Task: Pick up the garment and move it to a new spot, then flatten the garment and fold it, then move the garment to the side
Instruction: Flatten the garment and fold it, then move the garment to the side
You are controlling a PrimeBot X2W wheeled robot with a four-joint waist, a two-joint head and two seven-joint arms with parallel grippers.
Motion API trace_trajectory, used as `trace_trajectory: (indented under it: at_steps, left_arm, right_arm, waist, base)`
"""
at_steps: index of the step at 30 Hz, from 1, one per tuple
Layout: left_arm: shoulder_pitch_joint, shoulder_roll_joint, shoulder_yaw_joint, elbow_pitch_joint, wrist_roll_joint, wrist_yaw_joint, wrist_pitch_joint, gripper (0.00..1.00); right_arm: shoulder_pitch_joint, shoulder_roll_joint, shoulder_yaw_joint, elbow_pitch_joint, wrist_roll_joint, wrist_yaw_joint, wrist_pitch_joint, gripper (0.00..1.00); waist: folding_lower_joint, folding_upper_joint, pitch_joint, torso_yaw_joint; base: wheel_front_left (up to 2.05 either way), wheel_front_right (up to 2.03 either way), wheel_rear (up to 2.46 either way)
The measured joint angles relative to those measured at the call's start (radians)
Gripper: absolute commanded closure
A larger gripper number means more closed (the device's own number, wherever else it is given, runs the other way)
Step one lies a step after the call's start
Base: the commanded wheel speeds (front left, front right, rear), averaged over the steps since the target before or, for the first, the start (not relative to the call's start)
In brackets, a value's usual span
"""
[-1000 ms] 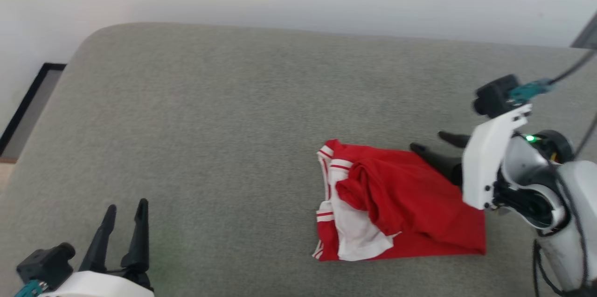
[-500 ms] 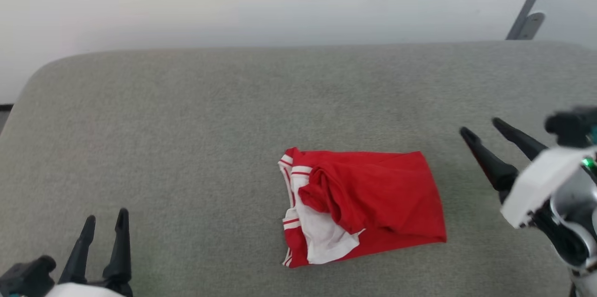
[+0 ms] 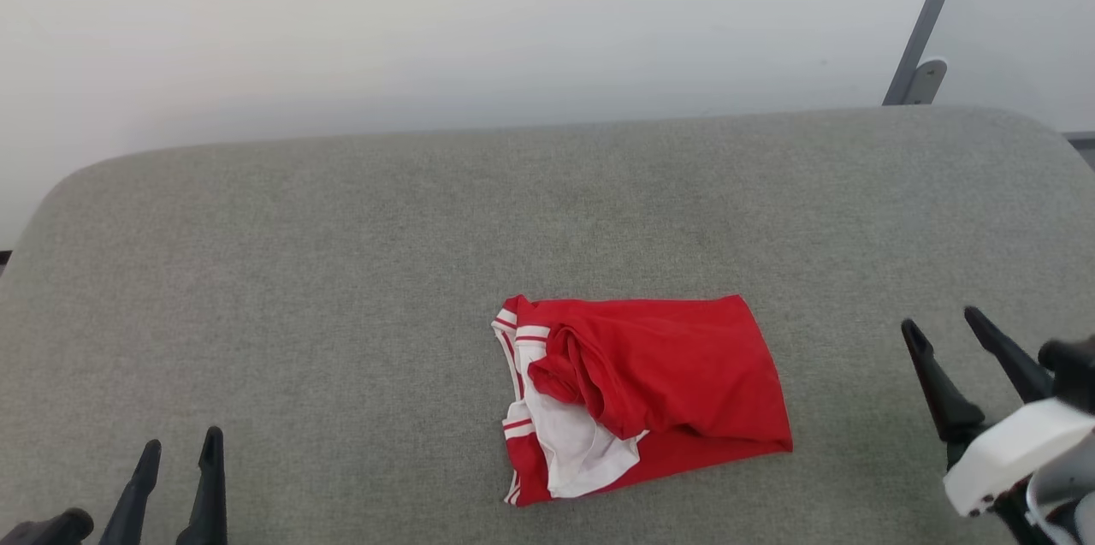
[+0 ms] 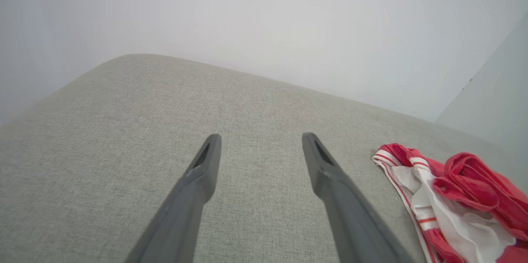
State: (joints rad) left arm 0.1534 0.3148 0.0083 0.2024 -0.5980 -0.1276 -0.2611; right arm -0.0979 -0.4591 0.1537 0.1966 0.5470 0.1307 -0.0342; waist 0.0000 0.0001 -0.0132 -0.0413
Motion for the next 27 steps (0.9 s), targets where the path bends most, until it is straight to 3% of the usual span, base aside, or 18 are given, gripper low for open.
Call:
trace_trajectory:
  at_steps: [12,27]
  left_arm:
    - [0.028,-0.005,0.015,-0.039,0.026,0.000,0.000,0.00]
    - [0.031,-0.007,0.008,-0.043,0.036,0.000,0.000,0.00]
  right_arm:
    - [0.056,0.071,-0.031,0.127,-0.119,0.000,-0.185,0.00]
    - [0.110,0.142,-0.058,0.147,-0.141,0.000,-0.223,0.00]
  waist:
    - [0.0000,0.0000,-0.030,0.033]
    - [0.0000,0.0000,-0.033,0.056]
  base:
    - [0.00,0.00,0.00]
    - [0.00,0.00,0.00]
